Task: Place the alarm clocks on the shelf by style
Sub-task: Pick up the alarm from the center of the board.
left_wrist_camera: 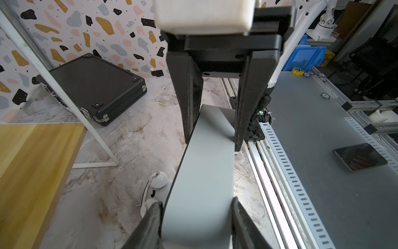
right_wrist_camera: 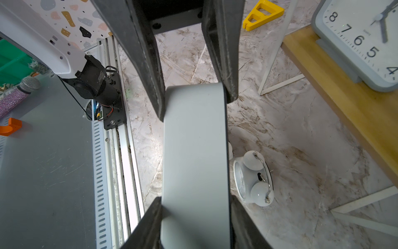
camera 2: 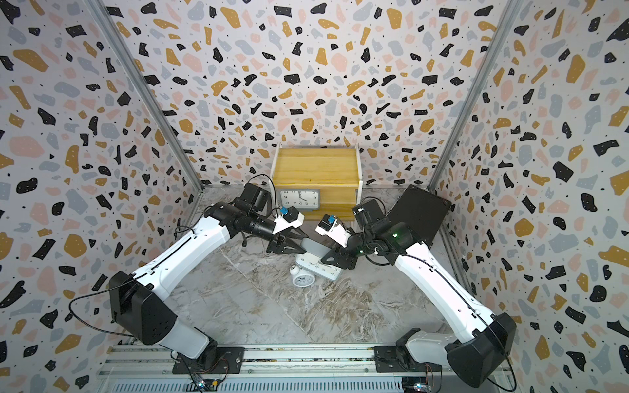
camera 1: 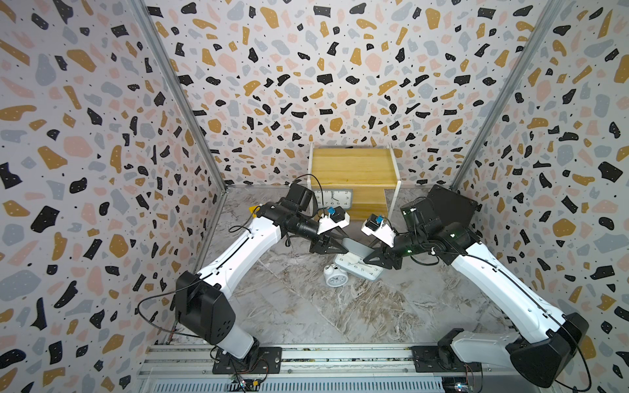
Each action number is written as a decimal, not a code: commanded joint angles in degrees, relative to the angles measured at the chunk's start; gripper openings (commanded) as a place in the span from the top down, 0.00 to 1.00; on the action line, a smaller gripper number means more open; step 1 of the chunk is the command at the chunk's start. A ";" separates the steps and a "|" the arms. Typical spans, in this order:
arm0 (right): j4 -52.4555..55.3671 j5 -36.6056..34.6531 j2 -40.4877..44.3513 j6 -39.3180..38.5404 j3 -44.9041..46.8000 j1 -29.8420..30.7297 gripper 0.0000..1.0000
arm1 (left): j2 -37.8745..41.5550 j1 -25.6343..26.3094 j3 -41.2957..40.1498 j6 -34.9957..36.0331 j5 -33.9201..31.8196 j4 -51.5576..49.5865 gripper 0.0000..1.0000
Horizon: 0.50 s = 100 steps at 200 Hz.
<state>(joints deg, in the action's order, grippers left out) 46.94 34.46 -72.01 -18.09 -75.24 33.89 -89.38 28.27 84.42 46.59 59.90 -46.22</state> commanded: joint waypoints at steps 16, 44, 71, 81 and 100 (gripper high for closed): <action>-3.93 -2.08 2.48 1.28 -1.45 0.22 0.66 | 0.73 0.38 1.65 -0.53 1.10 -0.90 0.84; -6.21 -3.63 3.62 2.55 -0.10 0.14 0.41 | 1.95 0.29 0.87 -4.63 -0.66 2.64 0.88; -9.97 -3.42 5.34 4.75 1.88 -1.15 0.33 | 3.91 0.04 -0.06 -9.98 -1.96 6.57 0.91; -11.56 -2.96 5.99 5.85 2.67 -1.98 0.30 | 5.04 -0.18 -0.89 -12.04 -2.09 8.85 0.92; -15.11 -0.59 7.65 8.34 4.54 -4.69 0.25 | 7.75 -0.87 -3.26 -15.90 -2.50 13.40 0.92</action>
<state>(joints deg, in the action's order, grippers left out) 37.87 31.70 -67.09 -13.78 -72.38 31.88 -86.83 28.16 82.89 37.47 56.05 -41.23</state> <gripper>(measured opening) 0.729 0.441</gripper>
